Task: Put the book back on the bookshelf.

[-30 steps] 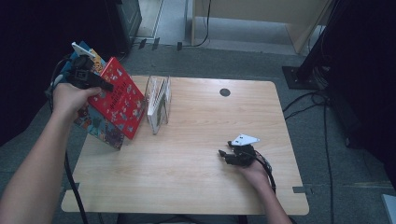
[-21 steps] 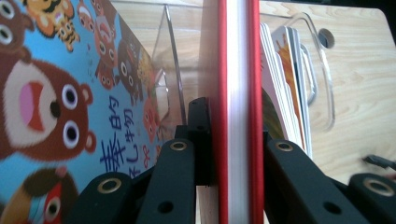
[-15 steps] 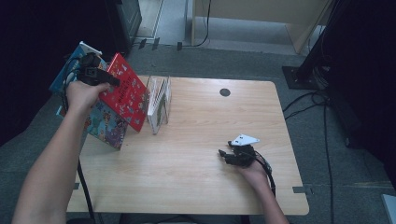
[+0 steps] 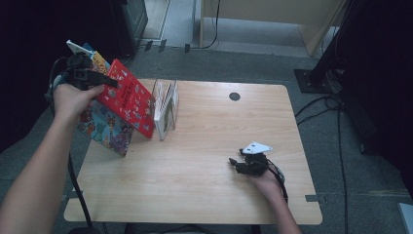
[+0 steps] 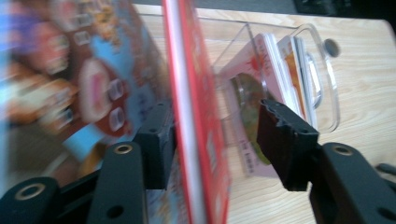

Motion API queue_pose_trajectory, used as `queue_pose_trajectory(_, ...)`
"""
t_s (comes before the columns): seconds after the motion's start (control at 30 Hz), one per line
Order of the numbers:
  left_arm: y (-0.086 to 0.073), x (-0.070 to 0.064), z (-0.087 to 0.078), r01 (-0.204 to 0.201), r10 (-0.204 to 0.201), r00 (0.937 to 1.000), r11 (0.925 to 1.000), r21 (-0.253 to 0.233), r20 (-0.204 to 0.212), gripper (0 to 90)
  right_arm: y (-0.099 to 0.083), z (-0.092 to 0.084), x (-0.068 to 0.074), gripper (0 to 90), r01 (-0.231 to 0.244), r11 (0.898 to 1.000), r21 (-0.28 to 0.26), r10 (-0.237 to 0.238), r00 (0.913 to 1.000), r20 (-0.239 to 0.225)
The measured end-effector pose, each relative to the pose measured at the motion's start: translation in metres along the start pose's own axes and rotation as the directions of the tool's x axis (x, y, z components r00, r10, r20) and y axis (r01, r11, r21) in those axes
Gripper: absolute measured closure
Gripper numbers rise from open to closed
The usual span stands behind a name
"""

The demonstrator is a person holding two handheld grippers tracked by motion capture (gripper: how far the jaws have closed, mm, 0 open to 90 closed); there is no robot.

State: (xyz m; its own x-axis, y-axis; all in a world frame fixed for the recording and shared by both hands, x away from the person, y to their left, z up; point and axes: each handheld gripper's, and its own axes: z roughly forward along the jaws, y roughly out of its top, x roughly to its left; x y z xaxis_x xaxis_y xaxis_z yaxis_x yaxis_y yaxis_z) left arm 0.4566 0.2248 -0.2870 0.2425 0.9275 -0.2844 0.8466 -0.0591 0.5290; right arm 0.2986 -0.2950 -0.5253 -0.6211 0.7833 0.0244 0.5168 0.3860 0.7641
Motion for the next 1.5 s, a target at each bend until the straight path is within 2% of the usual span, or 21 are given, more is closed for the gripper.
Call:
queue_pose_trajectory(0.1, -0.009, 0.001, -0.013, 0.008, -0.007, 0.9994, 0.9995, -0.031, 0.033, 48.1, -0.001, -0.001, 0.000, 38.8, 0.001, 1.000, -0.002, -0.001, 1.0000, -0.001)
queue_pose_trajectory(0.27, -0.022, -0.001, -0.025, 0.001, 0.001, 0.9987, 0.9990, -0.044, 0.052, 45.6, -0.001, -0.001, 0.000, 37.2, 0.000, 1.000, 0.000, 0.000, 1.0000, -0.003)
queue_pose_trajectory(0.33, -0.030, -0.002, -0.031, -0.029, 0.031, 0.9985, 0.9986, -0.045, 0.045, 45.8, -0.002, -0.002, 0.001, 35.7, 0.001, 1.000, 0.002, -0.001, 1.0000, -0.002)
queue_pose_trajectory(0.43, -0.048, -0.005, -0.040, -0.046, 0.050, 0.9968, 0.9969, -0.064, 0.062, 44.1, -0.005, -0.005, 0.002, 34.8, 0.010, 1.000, 0.002, -0.010, 0.9999, -0.009)
queue_pose_trajectory(0.47, -0.048, -0.005, -0.040, -0.046, 0.050, 0.9968, 0.9969, -0.064, 0.062, 44.1, -0.005, -0.005, 0.002, 34.4, 0.011, 1.000, 0.002, -0.011, 0.9999, -0.010)
queue_pose_trajectory(0.53, -0.063, -0.006, -0.042, -0.036, 0.042, 0.9951, 0.9972, -0.066, 0.090, 44.1, -0.006, -0.006, 0.001, 34.0, 0.012, 1.000, 0.003, -0.012, 0.9998, -0.013)
queue_pose_trajectory(0.57, -0.063, -0.006, -0.042, -0.036, 0.042, 0.9951, 0.9972, -0.066, 0.090, 44.0, -0.006, -0.006, 0.001, 33.8, 0.014, 1.000, 0.002, -0.014, 0.9998, -0.013)
queue_pose_trajectory(0.6, -0.072, -0.008, -0.041, -0.045, 0.052, 0.9934, 0.9969, -0.065, 0.102, 43.9, -0.006, -0.006, 0.001, 33.7, 0.015, 1.000, 0.002, -0.015, 0.9998, -0.014)
queue_pose_trajectory(0.63, -0.072, -0.008, -0.041, -0.045, 0.052, 0.9934, 0.9969, -0.065, 0.102, 43.6, -0.006, -0.006, 0.000, 33.6, 0.016, 1.000, 0.002, -0.016, 0.9997, -0.016)
queue_pose_trajectory(0.67, -0.082, -0.011, -0.040, -0.047, 0.054, 0.9916, 0.9969, -0.064, 0.117, 43.3, -0.005, -0.006, 0.000, 33.7, 0.016, 1.000, 0.005, -0.016, 0.9997, -0.018)
queue_pose_trajectory(0.7, -0.082, -0.011, -0.040, -0.047, 0.054, 0.9916, 0.9969, -0.064, 0.117, 43.2, -0.005, -0.006, 0.000, 33.7, 0.017, 1.000, 0.004, -0.017, 0.9997, -0.019)
queue_pose_trajectory(0.77, -0.100, -0.020, -0.034, -0.076, 0.084, 0.9880, 0.9953, -0.060, 0.130, 43.0, -0.005, -0.006, -0.001, 33.7, 0.016, 1.000, 0.007, -0.016, 0.9996, -0.024)
queue_pose_trajectory(0.9, -0.112, -0.027, -0.026, -0.090, 0.097, 0.9853, 0.9945, -0.054, 0.141, 42.7, -0.004, -0.005, -0.002, 31.6, 0.024, 1.000, 0.010, -0.024, 0.9993, -0.030)
queue_pose_trajectory(0.97, -0.126, -0.035, -0.014, -0.125, 0.131, 0.9796, 0.9910, -0.048, 0.153, 42.7, -0.003, -0.003, -0.004, 31.4, 0.026, 1.000, 0.011, -0.026, 0.9993, -0.029)
queue_pose_trajectory(1.0, -0.126, -0.035, -0.014, -0.125, 0.131, 0.9796, 0.9910, -0.048, 0.153, 42.7, -0.003, -0.003, -0.005, 31.3, 0.025, 1.000, 0.010, -0.025, 0.9993, -0.030)
queue_pose_trajectory(1.27, -0.163, -0.053, 0.025, -0.174, 0.176, 0.9706, 0.9843, -0.028, 0.164, 42.0, -0.001, -0.001, -0.006, 30.9, 0.024, 1.000, 0.013, -0.024, 0.9992, -0.031)
queue_pose_trajectory(1.3, -0.171, -0.055, 0.036, -0.174, 0.174, 0.9668, 0.9846, -0.017, 0.187, 41.9, -0.001, -0.001, -0.006, 30.9, 0.026, 1.000, 0.013, -0.026, 0.9992, -0.031)
queue_pose_trajectory(1.33, -0.171, -0.055, 0.036, -0.174, 0.174, 0.9668, 0.9846, -0.017, 0.187, 41.5, -0.001, -0.001, -0.006, 30.9, 0.026, 1.000, 0.013, -0.026, 0.9992, -0.031)
queue_pose_trajectory(1.37, -0.175, -0.057, 0.042, -0.175, 0.172, 0.9649, 0.9846, -0.004, 0.199, 41.5, -0.001, -0.001, -0.006, 30.9, 0.025, 1.000, 0.013, -0.025, 0.9992, -0.031)
queue_pose_trajectory(1.4, -0.180, -0.060, 0.049, -0.184, 0.180, 0.9650, 0.9829, 0.002, 0.190, 41.4, -0.001, -0.001, -0.006, 30.8, 0.027, 1.000, 0.013, -0.027, 0.9992, -0.030)
queue_pose_trajectory(1.5, -0.192, -0.067, 0.064, -0.202, 0.195, 0.9573, 0.9794, 0.009, 0.213, 40.9, -0.001, -0.001, -0.006, 30.8, 0.028, 1.000, 0.013, -0.027, 0.9992, -0.030)
